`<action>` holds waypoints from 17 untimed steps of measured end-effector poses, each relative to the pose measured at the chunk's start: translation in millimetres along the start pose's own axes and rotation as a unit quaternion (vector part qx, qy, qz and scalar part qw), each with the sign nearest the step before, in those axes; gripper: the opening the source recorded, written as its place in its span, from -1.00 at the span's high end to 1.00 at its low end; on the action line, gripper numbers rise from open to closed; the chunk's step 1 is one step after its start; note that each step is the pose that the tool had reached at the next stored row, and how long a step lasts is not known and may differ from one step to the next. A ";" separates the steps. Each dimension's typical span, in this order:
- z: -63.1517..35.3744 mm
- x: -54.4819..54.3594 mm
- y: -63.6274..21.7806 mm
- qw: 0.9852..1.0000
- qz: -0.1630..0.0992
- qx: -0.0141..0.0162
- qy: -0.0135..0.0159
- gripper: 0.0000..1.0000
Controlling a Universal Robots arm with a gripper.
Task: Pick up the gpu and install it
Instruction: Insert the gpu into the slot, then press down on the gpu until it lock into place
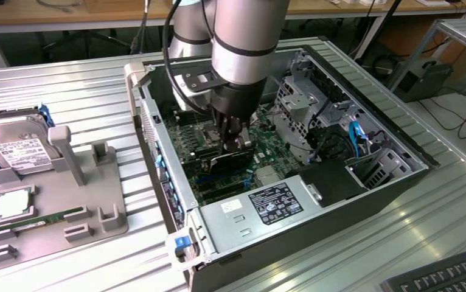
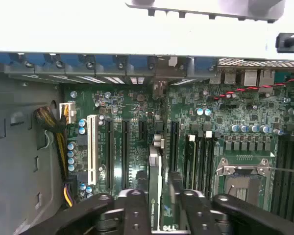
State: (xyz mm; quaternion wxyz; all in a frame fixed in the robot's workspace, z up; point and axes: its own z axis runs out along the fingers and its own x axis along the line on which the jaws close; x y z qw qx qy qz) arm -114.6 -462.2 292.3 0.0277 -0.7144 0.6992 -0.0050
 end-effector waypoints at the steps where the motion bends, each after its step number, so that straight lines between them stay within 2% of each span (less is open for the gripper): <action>1: 0.0 -1.9 -5.2 1.000 0.000 -0.006 0.000 0.79; 12: 0.2 -2.3 -5.2 1.000 0.000 -0.006 0.000 0.79; 14: 0.6 -2.7 -5.1 1.000 0.000 -0.007 0.000 0.79; 17: 1.8 -4.8 -5.1 1.000 0.000 -0.012 0.000 0.79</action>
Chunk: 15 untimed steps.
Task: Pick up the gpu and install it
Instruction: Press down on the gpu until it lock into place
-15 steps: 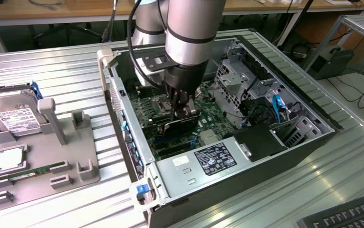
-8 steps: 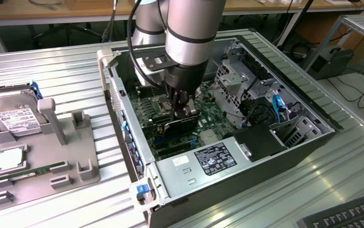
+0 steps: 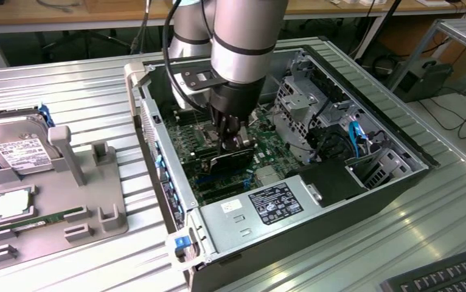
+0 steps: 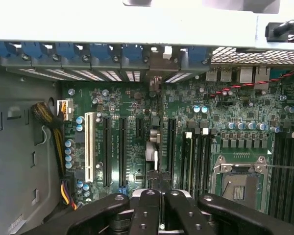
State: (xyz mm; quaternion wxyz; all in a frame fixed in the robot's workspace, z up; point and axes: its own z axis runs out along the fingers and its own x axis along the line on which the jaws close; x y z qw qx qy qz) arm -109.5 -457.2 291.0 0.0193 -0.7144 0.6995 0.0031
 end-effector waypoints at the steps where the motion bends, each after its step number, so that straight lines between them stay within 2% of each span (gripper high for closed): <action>1: 0.6 -1.0 0.0 1.000 0.000 -0.002 0.000 0.79; 6: 6.4 -1.4 0.1 1.000 0.000 -0.014 0.000 0.79; 11: 13.2 -1.2 0.8 1.000 0.001 -0.018 0.000 0.79; 15: 15.7 -0.4 1.1 1.000 0.001 -0.019 0.000 0.79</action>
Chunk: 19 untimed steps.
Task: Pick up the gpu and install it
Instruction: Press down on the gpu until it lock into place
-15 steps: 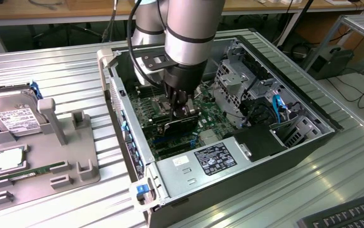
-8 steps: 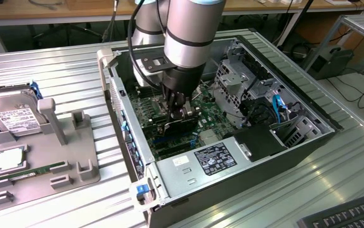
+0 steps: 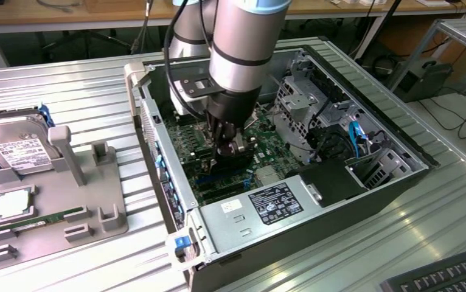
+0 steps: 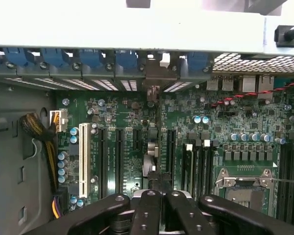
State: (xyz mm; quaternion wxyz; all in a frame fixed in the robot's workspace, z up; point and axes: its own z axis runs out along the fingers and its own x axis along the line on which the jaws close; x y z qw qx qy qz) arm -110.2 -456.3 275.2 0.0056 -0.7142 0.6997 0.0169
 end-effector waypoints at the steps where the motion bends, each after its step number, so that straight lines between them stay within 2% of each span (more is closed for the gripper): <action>1: 0.6 0.4 -0.1 1.000 0.000 0.000 0.000 0.79; 11: 7.2 2.9 0.0 1.000 0.000 -0.001 0.000 0.79; 13: 6.0 2.6 0.0 1.000 0.000 -0.001 0.000 0.79; 14: 2.9 2.3 -0.1 1.000 0.000 0.000 -0.002 0.79; 16: -7.2 2.3 0.2 1.000 0.000 -0.002 0.000 0.79; 19: -20.4 1.9 0.4 1.000 0.000 -0.002 0.000 0.79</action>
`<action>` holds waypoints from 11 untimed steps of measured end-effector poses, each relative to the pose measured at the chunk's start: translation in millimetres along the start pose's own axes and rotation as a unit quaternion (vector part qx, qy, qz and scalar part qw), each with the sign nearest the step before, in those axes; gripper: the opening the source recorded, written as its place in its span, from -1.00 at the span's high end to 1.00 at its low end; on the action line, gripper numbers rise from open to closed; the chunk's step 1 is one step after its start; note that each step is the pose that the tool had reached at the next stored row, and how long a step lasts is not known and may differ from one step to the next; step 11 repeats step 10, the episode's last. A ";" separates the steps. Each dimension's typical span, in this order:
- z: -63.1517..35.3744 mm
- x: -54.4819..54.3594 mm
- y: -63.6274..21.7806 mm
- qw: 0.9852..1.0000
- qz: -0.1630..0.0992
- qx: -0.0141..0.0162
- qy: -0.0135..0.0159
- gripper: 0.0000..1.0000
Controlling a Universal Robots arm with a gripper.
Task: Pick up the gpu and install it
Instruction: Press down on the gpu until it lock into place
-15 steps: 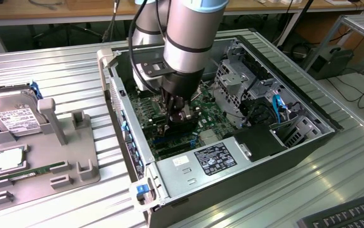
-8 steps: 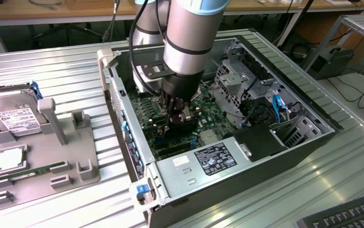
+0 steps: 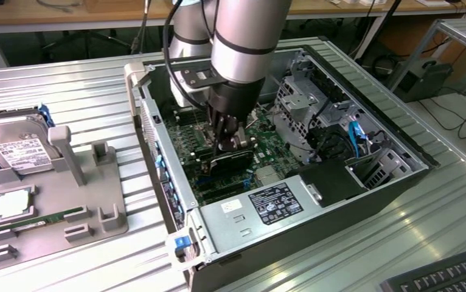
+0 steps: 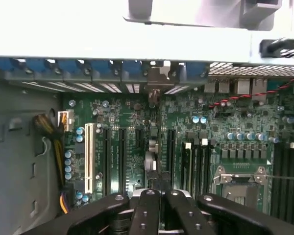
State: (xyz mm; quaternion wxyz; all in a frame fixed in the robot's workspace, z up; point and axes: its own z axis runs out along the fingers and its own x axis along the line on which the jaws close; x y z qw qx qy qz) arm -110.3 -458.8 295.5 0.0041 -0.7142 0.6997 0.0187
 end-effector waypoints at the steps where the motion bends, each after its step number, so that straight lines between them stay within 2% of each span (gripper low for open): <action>1: -1.5 0.0 0.0 1.000 0.000 0.000 0.000 0.79; 11: -1.8 -0.1 0.0 1.000 0.000 0.000 0.000 0.79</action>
